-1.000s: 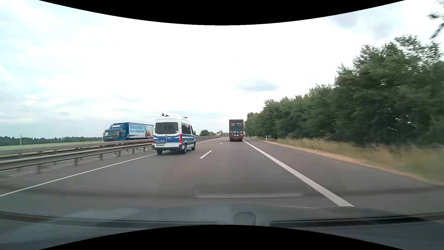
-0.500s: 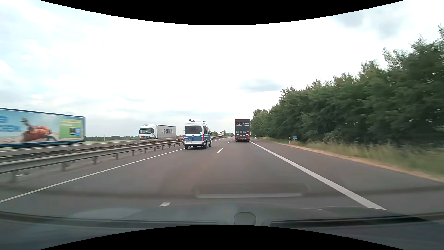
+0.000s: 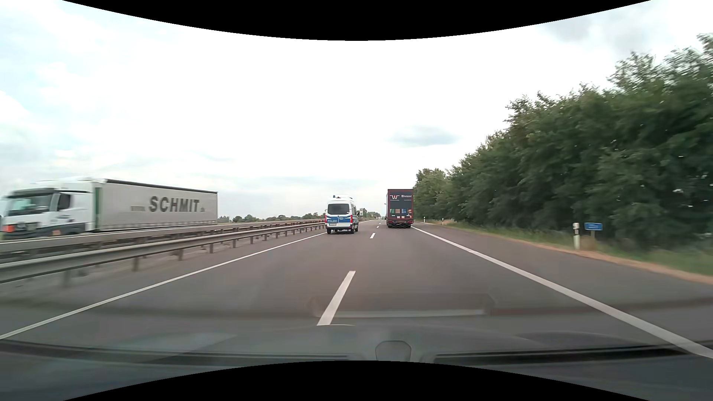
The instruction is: Follow the waypoints while adhering to traffic rules and regulations
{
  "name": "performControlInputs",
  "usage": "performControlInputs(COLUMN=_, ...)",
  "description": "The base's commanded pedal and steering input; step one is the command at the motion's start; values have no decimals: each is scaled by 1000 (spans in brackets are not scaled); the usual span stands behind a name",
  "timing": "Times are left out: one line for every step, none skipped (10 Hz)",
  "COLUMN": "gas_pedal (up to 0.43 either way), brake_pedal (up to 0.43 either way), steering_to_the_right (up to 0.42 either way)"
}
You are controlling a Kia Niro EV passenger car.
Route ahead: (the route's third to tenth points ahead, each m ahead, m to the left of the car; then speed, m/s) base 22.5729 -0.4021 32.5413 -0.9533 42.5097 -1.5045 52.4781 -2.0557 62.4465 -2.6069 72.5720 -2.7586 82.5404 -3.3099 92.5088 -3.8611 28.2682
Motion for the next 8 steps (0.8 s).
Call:
performControlInputs(gas_pedal=488, brake_pedal=0, steering_to_the_right=-5)
performControlInputs(gas_pedal=469, brake_pedal=0, steering_to_the_right=-4)
performControlInputs(gas_pedal=469, brake_pedal=0, steering_to_the_right=-2)
performControlInputs(gas_pedal=469, brake_pedal=0, steering_to_the_right=-2)
performControlInputs(gas_pedal=469, brake_pedal=0, steering_to_the_right=-2)
performControlInputs(gas_pedal=469, brake_pedal=0, steering_to_the_right=-2)
performControlInputs(gas_pedal=469, brake_pedal=0, steering_to_the_right=0)
performControlInputs(gas_pedal=461, brake_pedal=0, steering_to_the_right=1)
